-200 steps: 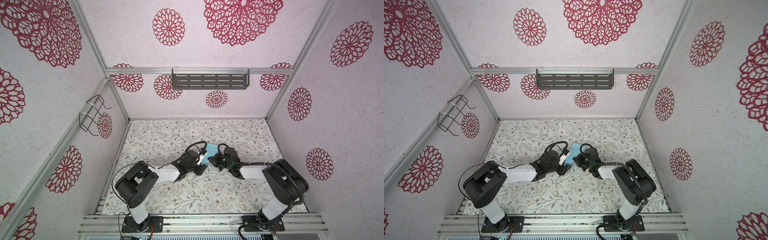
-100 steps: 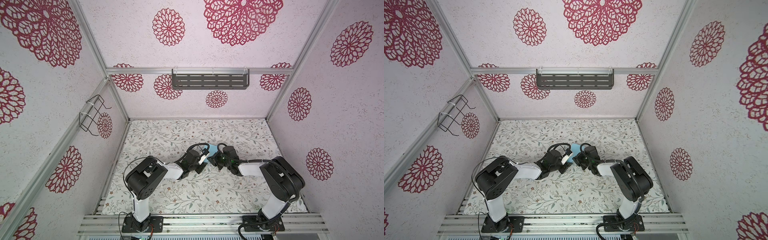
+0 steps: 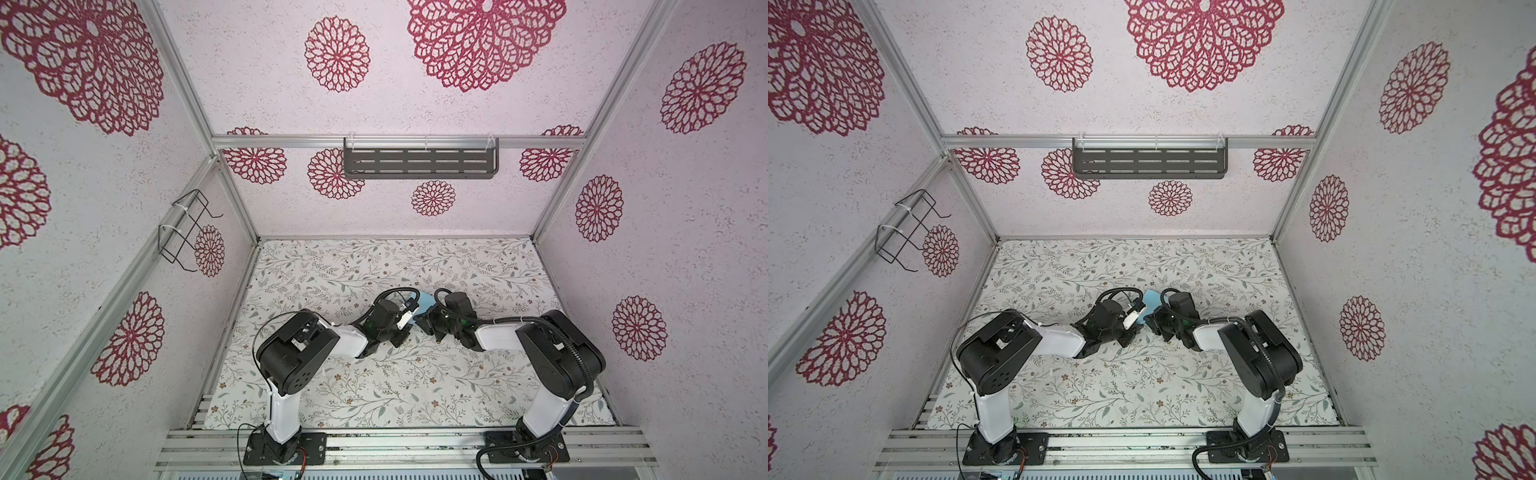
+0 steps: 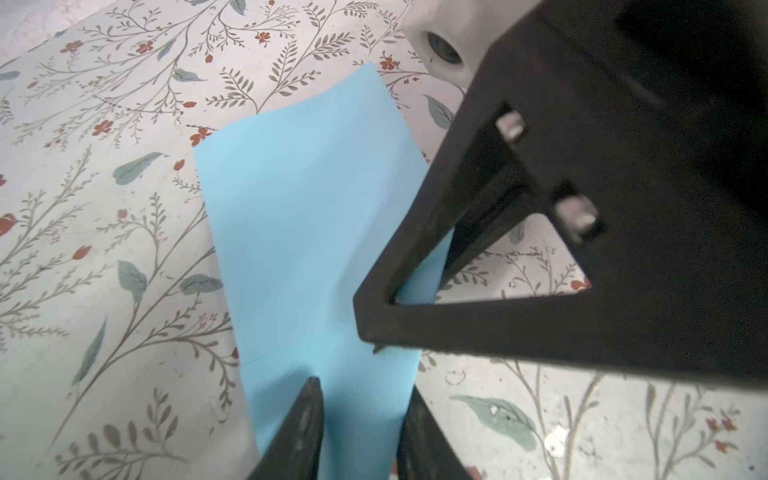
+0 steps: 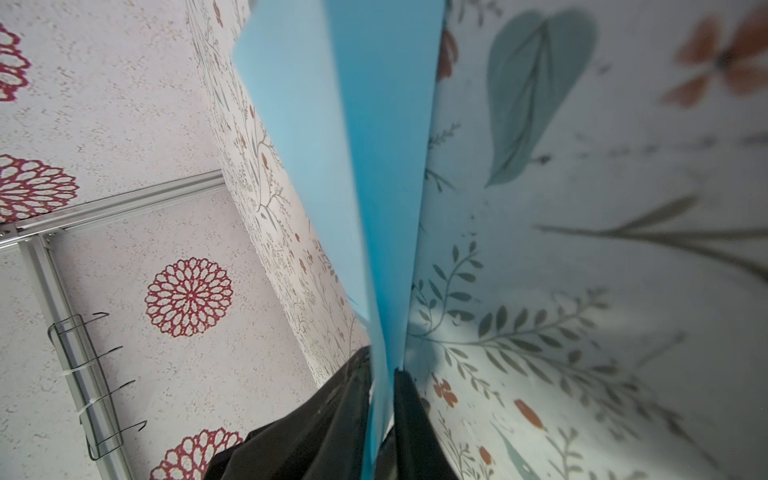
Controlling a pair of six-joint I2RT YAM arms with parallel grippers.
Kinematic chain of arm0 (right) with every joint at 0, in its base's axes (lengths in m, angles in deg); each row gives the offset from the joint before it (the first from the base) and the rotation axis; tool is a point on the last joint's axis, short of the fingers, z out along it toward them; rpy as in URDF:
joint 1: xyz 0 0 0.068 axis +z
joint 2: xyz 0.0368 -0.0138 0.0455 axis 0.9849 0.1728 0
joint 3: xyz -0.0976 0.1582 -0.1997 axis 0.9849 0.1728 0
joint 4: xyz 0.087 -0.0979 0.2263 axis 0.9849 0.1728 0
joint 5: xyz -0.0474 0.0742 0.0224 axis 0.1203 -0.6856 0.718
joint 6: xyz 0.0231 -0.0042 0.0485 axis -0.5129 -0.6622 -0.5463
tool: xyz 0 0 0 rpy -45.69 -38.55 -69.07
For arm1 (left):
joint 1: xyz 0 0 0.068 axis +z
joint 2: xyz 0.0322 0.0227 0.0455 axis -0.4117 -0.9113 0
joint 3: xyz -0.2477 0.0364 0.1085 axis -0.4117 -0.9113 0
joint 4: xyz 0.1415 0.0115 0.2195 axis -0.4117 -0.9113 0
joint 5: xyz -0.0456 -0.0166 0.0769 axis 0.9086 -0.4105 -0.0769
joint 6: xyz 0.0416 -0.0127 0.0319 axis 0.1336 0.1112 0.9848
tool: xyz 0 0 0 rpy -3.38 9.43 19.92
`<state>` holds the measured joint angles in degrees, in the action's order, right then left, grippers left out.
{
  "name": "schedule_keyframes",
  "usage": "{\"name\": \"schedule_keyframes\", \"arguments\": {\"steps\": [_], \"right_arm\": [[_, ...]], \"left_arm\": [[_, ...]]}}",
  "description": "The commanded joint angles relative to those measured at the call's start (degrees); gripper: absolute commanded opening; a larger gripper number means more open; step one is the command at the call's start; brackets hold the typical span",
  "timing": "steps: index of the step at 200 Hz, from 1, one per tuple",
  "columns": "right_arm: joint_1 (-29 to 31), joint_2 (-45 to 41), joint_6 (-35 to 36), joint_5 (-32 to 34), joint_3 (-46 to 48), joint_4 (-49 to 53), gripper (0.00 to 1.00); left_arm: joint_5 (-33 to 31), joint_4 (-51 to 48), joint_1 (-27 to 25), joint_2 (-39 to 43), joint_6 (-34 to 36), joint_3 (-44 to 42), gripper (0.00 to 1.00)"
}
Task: Fold a paper plane with a square sheet of paper (pick it up from the middle)
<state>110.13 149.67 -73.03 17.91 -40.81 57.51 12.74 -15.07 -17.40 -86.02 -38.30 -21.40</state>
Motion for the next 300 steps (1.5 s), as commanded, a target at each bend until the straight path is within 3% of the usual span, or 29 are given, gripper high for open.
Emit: {"name": "schedule_keyframes", "arguments": {"steps": [1, 84, 117, 150, 217, 266, 300], "right_arm": [[-0.62, -0.07, -0.40, -0.46, -1.50, 0.16, 0.22], [-2.27, -3.48, 2.25, 1.69, -1.05, 4.50, 0.39], [-3.31, -7.37, 6.10, 4.21, -0.88, 7.44, 0.57], [-5.01, -12.62, 11.82, 7.62, 0.03, 10.04, 0.67], [-7.06, -20.88, 28.96, 11.03, 5.46, 8.21, 0.68], [-7.06, -22.77, 32.68, 8.73, 11.18, -0.62, 0.66], [-6.86, -19.77, 33.43, 2.99, 12.92, -8.09, 0.63]], "left_arm": [[0.50, 1.77, 0.66, -1.08, 1.75, 0.95, 0.26], [1.79, 1.61, 1.44, -1.12, 0.79, 0.87, 0.12], [2.31, 1.26, 1.98, -0.66, -0.33, 0.45, 0.06], [4.22, 1.60, 2.84, 0.56, -2.76, -0.51, 0.04], [12.55, -3.45, 5.08, 4.34, -16.42, -0.81, 0.05], [16.35, -6.67, 5.42, 4.11, -25.02, 0.14, 0.03], [18.24, -9.16, 5.50, 3.38, -27.95, 1.29, 0.01]]}}
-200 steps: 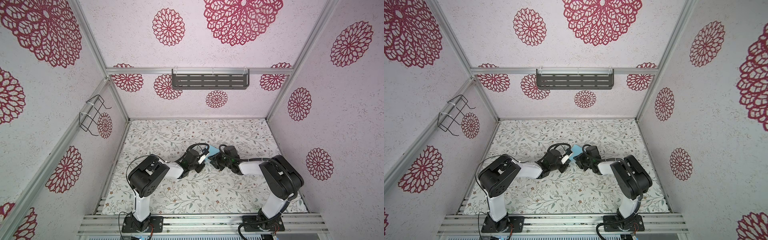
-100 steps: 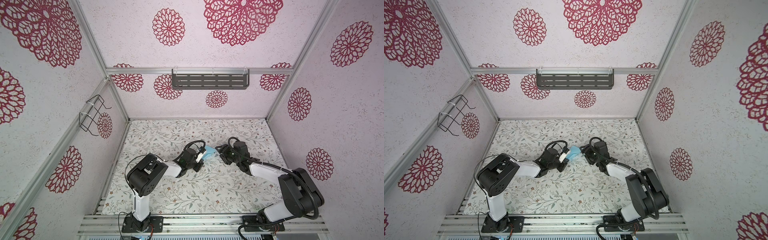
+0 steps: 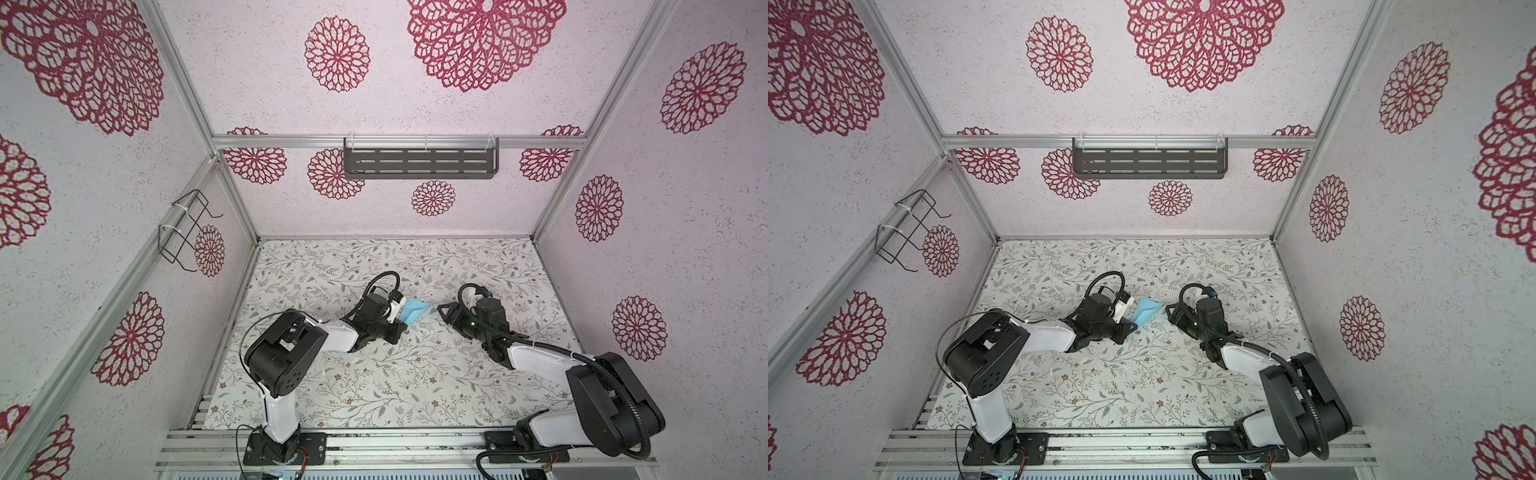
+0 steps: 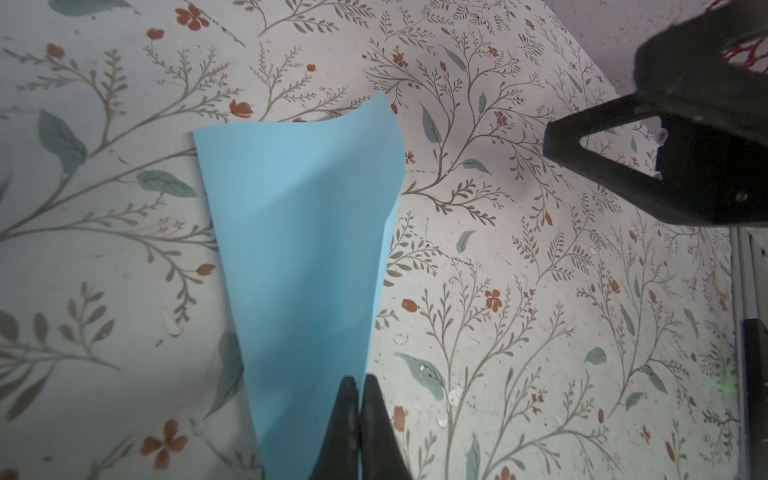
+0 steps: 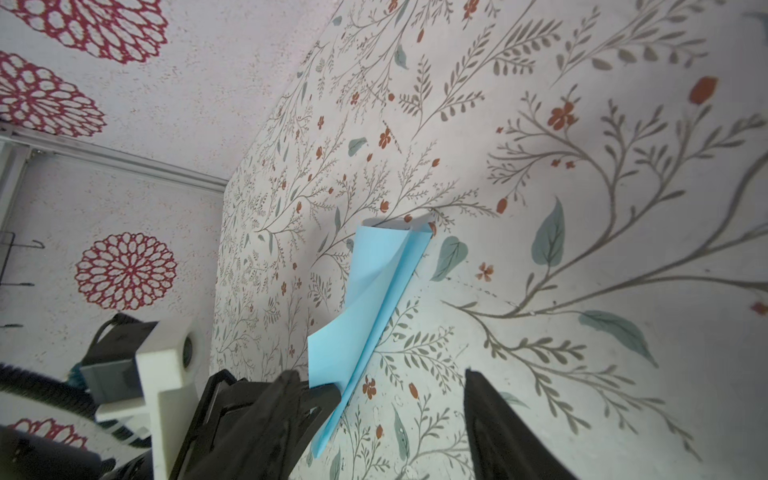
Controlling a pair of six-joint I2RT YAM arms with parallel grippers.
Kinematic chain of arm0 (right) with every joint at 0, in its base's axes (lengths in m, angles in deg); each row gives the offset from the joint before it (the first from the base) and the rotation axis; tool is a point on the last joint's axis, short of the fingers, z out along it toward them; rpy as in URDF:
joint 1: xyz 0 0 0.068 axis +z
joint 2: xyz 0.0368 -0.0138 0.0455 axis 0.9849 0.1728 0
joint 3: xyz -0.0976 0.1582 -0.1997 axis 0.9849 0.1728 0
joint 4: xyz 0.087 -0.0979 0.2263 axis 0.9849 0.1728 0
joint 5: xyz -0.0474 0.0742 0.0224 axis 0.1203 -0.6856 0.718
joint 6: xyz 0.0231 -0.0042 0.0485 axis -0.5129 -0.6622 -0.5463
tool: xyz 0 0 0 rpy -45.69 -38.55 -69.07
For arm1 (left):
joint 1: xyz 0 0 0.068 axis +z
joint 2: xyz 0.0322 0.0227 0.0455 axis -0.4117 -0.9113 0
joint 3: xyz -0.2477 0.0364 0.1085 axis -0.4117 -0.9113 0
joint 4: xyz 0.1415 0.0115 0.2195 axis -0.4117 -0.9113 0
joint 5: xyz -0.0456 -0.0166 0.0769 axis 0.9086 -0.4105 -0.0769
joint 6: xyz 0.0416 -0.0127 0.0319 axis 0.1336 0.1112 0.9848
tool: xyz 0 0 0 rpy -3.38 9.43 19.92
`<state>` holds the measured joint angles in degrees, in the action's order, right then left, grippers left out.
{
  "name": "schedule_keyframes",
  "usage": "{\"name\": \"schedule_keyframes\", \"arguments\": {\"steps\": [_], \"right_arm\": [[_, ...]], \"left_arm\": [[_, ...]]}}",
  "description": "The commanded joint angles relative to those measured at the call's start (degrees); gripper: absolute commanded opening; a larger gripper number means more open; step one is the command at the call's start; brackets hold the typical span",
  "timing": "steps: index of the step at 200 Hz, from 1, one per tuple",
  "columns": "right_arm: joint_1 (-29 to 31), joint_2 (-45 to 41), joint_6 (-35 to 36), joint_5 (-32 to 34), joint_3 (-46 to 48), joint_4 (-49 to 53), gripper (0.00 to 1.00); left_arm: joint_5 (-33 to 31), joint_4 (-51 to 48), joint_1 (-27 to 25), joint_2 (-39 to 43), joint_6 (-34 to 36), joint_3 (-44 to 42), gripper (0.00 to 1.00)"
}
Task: Fold a paper plane with a square sheet of paper (pick it up from the middle)
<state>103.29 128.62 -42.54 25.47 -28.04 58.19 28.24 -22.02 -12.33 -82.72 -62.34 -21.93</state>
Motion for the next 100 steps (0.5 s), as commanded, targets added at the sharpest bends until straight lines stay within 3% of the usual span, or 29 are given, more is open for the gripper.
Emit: {"name": "schedule_keyframes", "arguments": {"steps": [1, 33, 100], "right_arm": [[0.01, 1.42, 2.94, -4.71, 0.16, -9.00, 0.63], [0.78, 6.17, 2.77, -10.10, 0.69, -16.74, 0.61], [4.47, 15.48, 2.44, -14.10, -1.42, -25.50, 0.52]], "left_arm": [[2.82, -2.28, 0.43, 0.09, -4.03, 1.87, 0.01], [5.14, -2.15, 1.02, -0.41, -8.41, 1.94, 0.00], [8.26, 1.68, 3.76, -1.70, -19.46, 0.43, 0.00]]}}
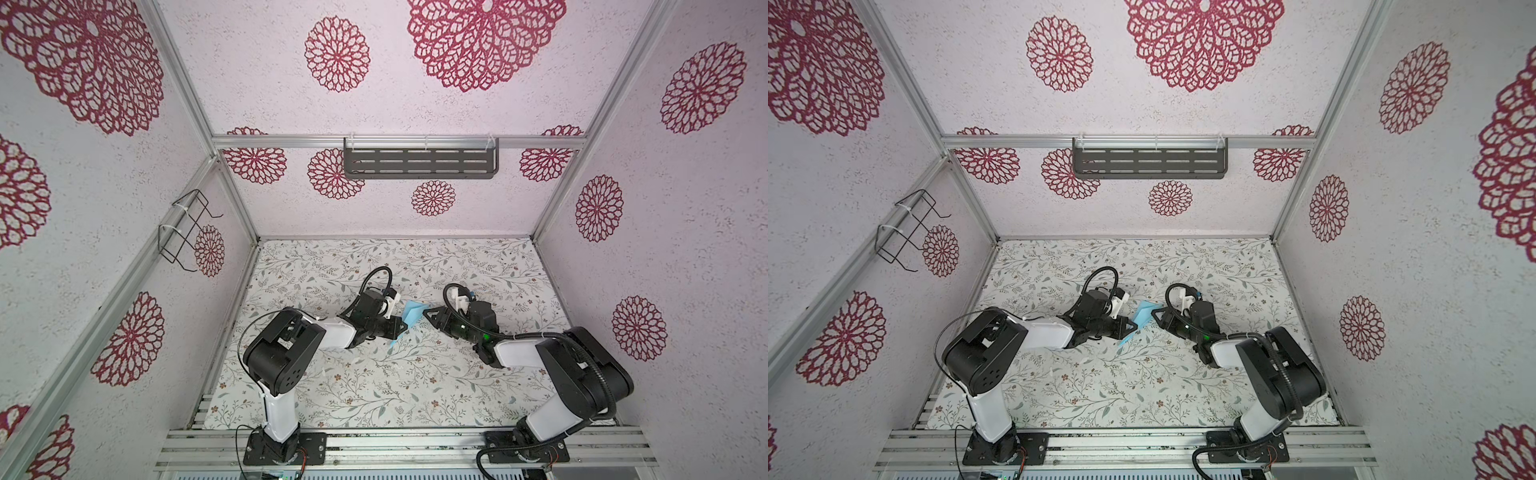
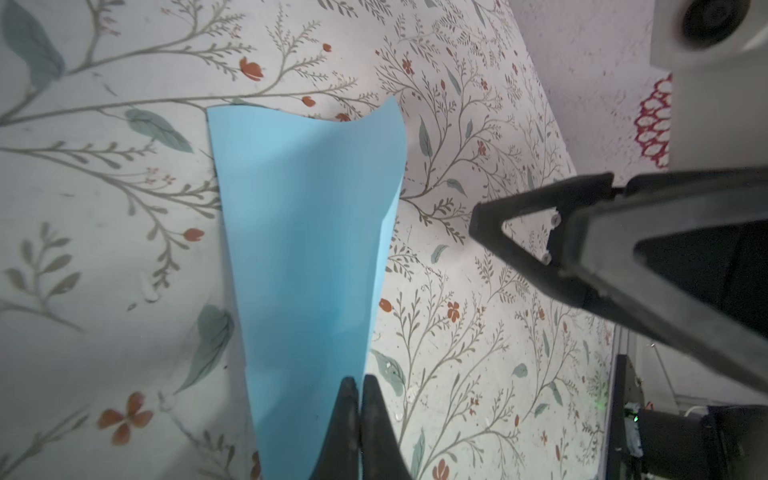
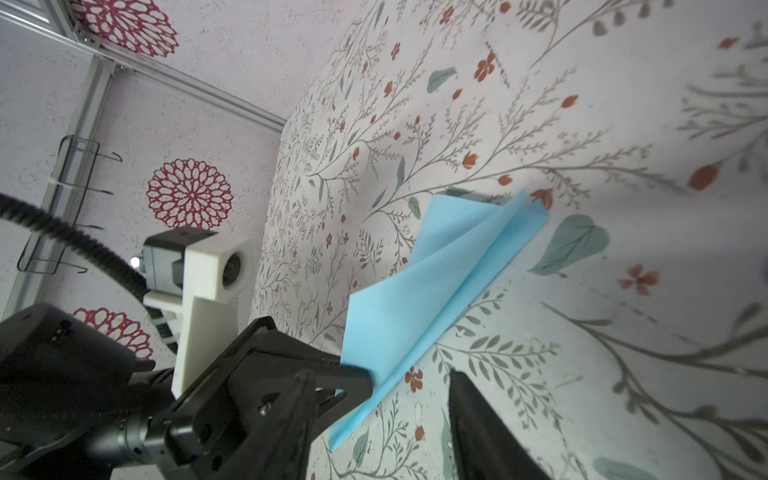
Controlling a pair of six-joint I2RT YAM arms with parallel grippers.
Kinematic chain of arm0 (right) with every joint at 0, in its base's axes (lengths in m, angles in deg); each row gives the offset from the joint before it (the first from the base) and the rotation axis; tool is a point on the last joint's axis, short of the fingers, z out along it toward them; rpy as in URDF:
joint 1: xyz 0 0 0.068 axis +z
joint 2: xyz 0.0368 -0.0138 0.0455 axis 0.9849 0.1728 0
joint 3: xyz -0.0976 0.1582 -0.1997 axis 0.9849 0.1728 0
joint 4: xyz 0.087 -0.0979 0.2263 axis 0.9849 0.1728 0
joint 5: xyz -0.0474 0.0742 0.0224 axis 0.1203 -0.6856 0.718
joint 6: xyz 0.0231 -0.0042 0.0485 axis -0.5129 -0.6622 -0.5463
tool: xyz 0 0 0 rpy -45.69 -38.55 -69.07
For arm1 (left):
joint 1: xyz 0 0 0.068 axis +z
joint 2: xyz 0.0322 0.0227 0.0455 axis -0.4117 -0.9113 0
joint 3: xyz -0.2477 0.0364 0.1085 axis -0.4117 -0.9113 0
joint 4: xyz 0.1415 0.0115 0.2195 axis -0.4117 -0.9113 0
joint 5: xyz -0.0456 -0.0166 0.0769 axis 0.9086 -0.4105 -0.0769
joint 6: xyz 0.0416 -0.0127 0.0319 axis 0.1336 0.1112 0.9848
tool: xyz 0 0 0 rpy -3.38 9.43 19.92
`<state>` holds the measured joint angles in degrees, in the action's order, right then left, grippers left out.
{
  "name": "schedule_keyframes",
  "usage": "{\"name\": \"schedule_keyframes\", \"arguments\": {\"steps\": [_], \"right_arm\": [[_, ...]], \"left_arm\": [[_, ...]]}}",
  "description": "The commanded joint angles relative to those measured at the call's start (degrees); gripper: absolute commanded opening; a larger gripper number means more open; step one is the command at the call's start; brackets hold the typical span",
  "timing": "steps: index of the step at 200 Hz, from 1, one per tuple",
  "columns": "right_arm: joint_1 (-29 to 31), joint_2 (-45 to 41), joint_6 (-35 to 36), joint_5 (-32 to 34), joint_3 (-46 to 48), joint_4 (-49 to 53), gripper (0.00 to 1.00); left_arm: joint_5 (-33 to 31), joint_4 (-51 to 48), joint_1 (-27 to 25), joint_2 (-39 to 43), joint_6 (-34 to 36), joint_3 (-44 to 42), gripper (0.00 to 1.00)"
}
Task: Fold a paper plane with a square sheet of paper (pick it up from the middle)
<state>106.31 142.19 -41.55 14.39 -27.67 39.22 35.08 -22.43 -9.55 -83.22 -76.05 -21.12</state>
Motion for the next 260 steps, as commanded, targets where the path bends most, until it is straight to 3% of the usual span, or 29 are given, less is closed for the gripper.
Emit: {"name": "schedule_keyframes", "arguments": {"steps": [1, 86, 154, 228, 260], "right_arm": [[1.48, 1.98, 1.44, -3.10, -1.88, -6.61, 0.52], [4.77, 12.36, -1.60, -7.25, -8.11, -14.57, 0.44], [4.76, 17.46, -1.69, -10.52, -11.40, -16.91, 0.42], [4.69, 21.75, -1.83, -12.10, -14.28, -18.20, 0.41], [4.70, 23.50, -2.11, -12.66, -15.33, -18.38, 0.41]], "left_arm": [[1.29, 2.02, 0.99, -1.22, -5.83, -0.38, 0.00], [2.53, -1.40, 2.72, -0.89, -11.09, -0.03, 0.00], [7.52, 2.44, 4.82, -3.03, -18.14, -0.65, 0.00], [8.36, 4.52, 5.98, -4.02, -21.88, -1.88, 0.00], [8.28, 5.85, 6.19, -4.38, -22.53, -2.67, 0.05]]}}
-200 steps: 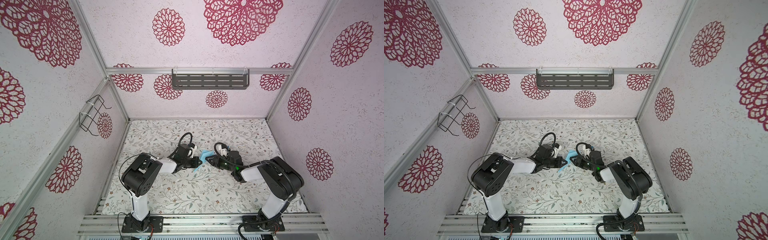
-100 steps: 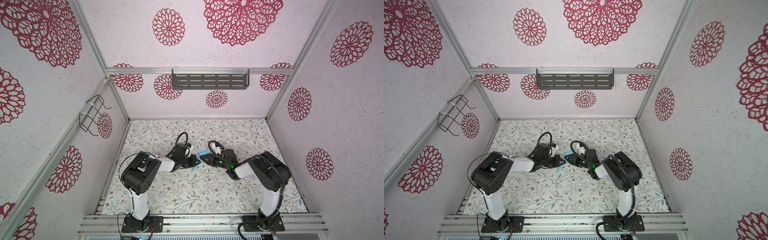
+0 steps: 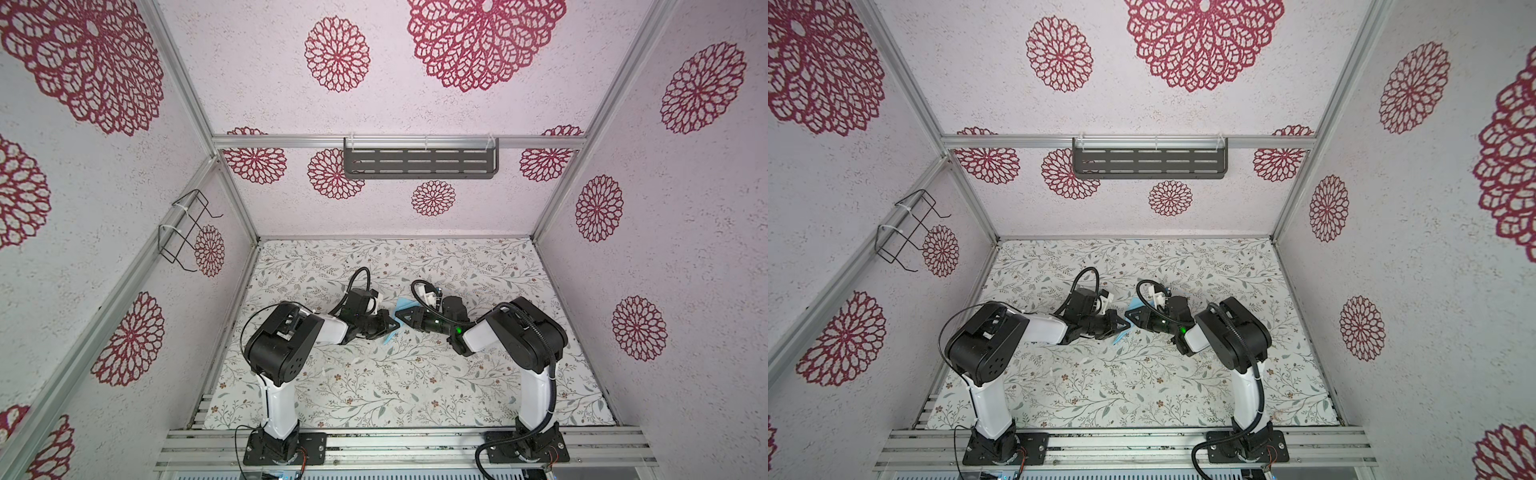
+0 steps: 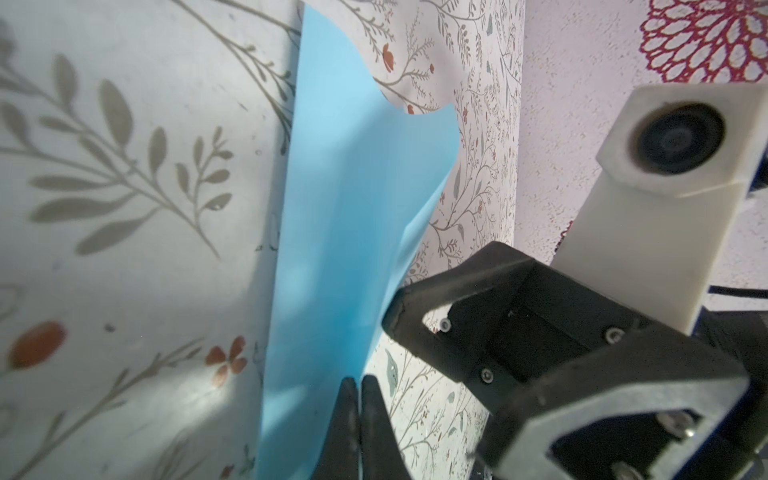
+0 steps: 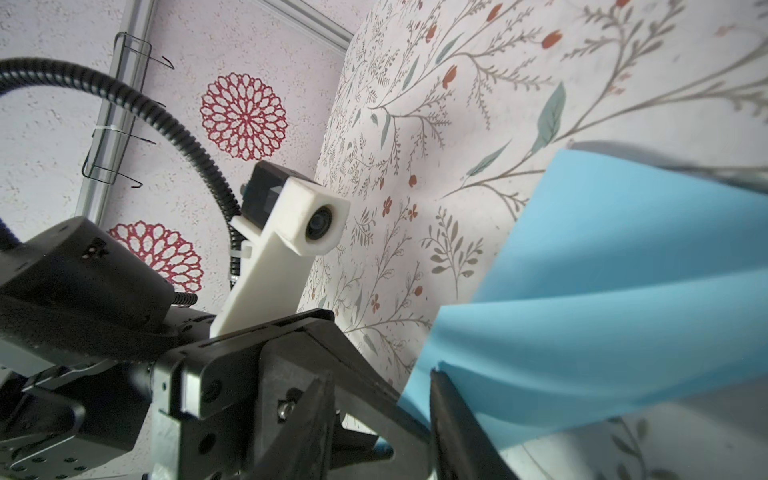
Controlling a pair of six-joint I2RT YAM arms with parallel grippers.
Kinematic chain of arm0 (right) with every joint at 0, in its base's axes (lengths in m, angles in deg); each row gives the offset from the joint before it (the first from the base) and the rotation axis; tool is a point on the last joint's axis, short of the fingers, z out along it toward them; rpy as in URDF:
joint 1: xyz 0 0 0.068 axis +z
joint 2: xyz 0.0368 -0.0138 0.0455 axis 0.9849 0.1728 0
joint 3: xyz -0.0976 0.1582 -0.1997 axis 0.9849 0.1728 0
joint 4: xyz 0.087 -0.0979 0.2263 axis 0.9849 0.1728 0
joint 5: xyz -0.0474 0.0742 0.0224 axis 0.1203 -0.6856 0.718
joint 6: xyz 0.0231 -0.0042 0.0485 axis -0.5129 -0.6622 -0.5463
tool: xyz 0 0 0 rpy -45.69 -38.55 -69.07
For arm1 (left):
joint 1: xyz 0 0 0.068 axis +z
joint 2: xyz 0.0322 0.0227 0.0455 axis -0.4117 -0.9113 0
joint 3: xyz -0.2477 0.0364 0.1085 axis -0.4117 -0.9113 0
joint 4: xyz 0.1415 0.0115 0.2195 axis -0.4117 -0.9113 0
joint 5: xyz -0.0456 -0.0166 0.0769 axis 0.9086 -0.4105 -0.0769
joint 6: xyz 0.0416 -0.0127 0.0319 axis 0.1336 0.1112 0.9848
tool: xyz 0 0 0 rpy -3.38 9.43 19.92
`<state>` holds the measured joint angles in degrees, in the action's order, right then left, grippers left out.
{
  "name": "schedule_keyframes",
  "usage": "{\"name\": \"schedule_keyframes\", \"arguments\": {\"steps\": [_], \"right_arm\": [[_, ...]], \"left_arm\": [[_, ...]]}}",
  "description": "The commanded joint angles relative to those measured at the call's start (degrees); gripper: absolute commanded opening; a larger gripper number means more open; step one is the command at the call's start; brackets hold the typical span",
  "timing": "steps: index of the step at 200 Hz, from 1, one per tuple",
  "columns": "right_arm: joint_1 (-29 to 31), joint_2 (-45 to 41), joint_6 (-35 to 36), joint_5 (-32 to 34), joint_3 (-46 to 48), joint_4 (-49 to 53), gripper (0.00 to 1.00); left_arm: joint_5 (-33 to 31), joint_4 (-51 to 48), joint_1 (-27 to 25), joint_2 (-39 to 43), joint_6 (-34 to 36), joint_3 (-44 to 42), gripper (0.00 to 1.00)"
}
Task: Fold a paper plane with a square sheet of paper (pick it up from the middle)
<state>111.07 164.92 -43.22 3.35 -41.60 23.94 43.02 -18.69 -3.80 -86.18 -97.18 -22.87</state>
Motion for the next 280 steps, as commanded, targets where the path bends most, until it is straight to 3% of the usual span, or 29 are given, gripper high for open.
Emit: {"name": "schedule_keyframes", "arguments": {"steps": [1, 79, 213, 280], "right_arm": [[-0.08, 0.86, -0.49, -1.62, -1.45, -3.10, 0.41], [-0.09, 2.18, -0.58, -2.33, -2.94, -2.08, 0.39], [-0.04, 2.27, -0.12, -0.88, -5.19, 4.42, 0.35], [-0.02, 2.28, -0.27, -0.31, -5.89, 6.27, 0.35]], "left_arm": [[0.34, 2.10, 0.44, -1.44, -1.39, -0.96, 0.05], [0.26, 1.81, 0.68, -1.20, -0.54, -1.53, 0.20], [-3.12, -8.20, 0.69, 5.60, 7.46, -1.97, 0.31], [-3.94, -10.80, 0.43, 4.45, 9.23, -0.57, 0.30]]}}
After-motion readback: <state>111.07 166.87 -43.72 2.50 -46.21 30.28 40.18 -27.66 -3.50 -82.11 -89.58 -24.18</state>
